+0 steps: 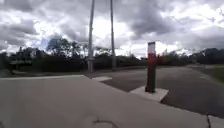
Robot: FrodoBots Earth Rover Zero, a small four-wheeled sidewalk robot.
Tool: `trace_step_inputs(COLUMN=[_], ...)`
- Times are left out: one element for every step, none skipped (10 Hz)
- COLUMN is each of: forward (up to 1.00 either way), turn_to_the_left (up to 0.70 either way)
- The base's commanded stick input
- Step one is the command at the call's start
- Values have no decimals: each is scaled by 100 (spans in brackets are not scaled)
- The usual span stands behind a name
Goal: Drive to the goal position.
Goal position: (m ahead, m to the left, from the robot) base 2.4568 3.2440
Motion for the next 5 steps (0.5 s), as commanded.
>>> trace_step_inputs(forward=[-13,-29,-66,-67,-67], turn_to_the_left=[17,19,33,33,33])
